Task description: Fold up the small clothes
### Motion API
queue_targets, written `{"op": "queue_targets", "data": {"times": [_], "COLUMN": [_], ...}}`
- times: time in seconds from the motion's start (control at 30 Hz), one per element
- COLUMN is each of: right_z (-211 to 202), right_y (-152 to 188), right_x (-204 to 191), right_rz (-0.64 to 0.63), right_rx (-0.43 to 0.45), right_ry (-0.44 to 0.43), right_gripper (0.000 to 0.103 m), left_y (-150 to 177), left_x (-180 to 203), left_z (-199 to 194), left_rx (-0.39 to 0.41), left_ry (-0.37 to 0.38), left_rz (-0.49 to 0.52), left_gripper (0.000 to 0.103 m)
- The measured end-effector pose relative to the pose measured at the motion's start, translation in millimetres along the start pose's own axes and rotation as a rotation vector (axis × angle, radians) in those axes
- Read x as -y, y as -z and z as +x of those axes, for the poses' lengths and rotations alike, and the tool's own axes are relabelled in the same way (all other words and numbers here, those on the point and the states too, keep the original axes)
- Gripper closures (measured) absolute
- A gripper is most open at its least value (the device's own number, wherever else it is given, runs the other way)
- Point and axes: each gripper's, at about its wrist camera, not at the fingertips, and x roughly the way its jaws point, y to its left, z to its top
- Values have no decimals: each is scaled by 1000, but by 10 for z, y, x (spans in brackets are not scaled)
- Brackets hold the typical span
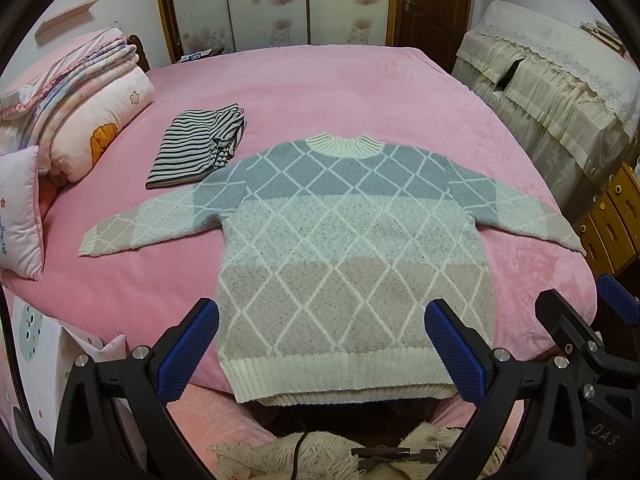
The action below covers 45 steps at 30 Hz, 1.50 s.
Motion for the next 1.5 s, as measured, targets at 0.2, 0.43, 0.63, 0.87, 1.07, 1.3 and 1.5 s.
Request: {"op": "queue_targets", "data": {"times": [0.2,0.43,0.63,0.87,1.07,1.3,1.5], "right_z": [26,90,81,93,119,66,-33], "right_y": [14,86,48,69,66,5,-193], "right_x": [-3,-28,-4,-16,23,194,536], "right_rz": [1,1,2,3,11,32,52], "right_rx": [-2,-9,-10,-12,-9,34,92], "right_ry": [-1,-6,-5,-8,-8,15,69], "right_gripper": [0,0,0,0,0,0,0], "left_y": [15,29,9,-38,-64,-331,-715], "left_x": [7,0,-4,18,25,123,444], "left_z": [12,56,67,77,86,-64,-261], "left_rx": [-6,-22,-31,-45,-45,84,172], "left_ry": [1,5,8,10,12,13,127], "left_rz": [-1,-7,-4,-3,-6,25,110], "left_gripper": [1,1,1,1,1,1,1]}}
